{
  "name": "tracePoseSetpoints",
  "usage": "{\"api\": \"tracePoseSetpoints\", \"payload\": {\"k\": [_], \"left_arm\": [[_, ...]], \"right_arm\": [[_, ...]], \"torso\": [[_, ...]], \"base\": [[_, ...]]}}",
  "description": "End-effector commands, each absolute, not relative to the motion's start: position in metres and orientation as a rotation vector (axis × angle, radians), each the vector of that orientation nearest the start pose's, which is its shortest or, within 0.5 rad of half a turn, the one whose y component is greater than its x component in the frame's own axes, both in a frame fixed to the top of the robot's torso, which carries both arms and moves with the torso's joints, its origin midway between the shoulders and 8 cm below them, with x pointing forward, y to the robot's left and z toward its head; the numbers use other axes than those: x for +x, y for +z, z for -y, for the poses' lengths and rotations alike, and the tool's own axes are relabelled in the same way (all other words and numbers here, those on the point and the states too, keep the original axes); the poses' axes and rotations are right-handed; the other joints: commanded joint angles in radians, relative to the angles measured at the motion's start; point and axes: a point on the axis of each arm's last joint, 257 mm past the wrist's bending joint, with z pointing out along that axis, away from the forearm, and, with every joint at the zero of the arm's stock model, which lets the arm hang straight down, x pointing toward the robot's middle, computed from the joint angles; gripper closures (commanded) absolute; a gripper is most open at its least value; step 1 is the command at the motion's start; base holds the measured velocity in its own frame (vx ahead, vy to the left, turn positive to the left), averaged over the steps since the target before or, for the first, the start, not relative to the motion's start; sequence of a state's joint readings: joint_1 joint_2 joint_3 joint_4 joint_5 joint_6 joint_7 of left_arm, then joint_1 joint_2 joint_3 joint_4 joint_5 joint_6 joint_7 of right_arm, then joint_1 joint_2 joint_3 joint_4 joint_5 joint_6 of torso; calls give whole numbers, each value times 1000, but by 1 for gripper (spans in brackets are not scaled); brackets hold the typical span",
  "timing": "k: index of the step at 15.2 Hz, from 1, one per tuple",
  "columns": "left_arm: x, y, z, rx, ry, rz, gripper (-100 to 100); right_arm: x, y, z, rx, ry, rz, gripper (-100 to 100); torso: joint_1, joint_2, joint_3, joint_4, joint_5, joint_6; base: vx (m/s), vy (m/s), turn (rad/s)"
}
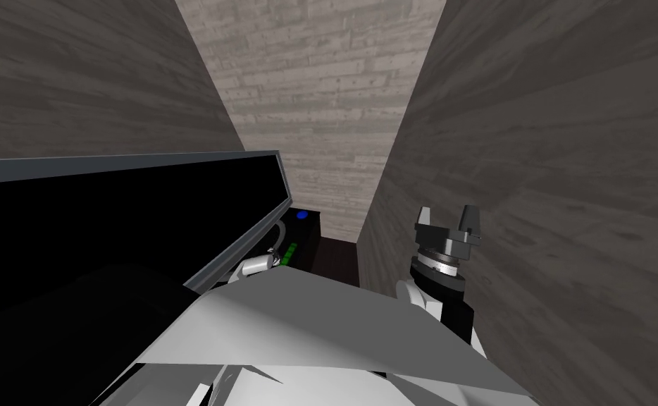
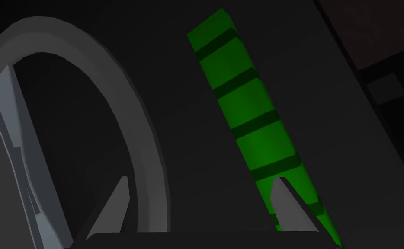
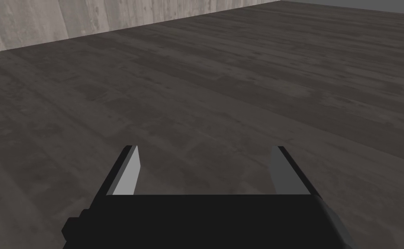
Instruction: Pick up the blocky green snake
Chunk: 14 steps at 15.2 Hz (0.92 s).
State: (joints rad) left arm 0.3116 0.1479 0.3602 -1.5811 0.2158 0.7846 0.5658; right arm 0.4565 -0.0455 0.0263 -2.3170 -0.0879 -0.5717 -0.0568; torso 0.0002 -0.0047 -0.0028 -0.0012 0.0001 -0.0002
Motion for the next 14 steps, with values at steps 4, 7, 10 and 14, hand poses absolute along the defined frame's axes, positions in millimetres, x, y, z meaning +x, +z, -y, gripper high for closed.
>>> {"api": "tracePoseSetpoints", "payload": {"k": [4, 7, 10, 14], "left_arm": [[253, -508, -458, -2699, -452, -646, -100], [228, -527, -456, -2808, -361, -545, -100], [211, -536, -451, -2874, -293, -499, -100], [187, -549, -443, -2963, -197, -409, -100]], "right_arm": [[325, 66, 269, 583, 1487, -479, 0], [325, 66, 269, 583, 1487, -479, 0], [325, 66, 269, 583, 1487, -479, 0], [325, 66, 269, 583, 1487, -479, 0]], "torso": [[1, -1, -1, 0, 0, 0], [1, 0, 0, 0, 0, 0], [1, -1, 0, 0, 0, 0], [0, 0, 0, 0, 0, 0]], "base": [[72, 4, 14], [58, 6, 13], [73, 8, 13], [58, 0, 11]]}}
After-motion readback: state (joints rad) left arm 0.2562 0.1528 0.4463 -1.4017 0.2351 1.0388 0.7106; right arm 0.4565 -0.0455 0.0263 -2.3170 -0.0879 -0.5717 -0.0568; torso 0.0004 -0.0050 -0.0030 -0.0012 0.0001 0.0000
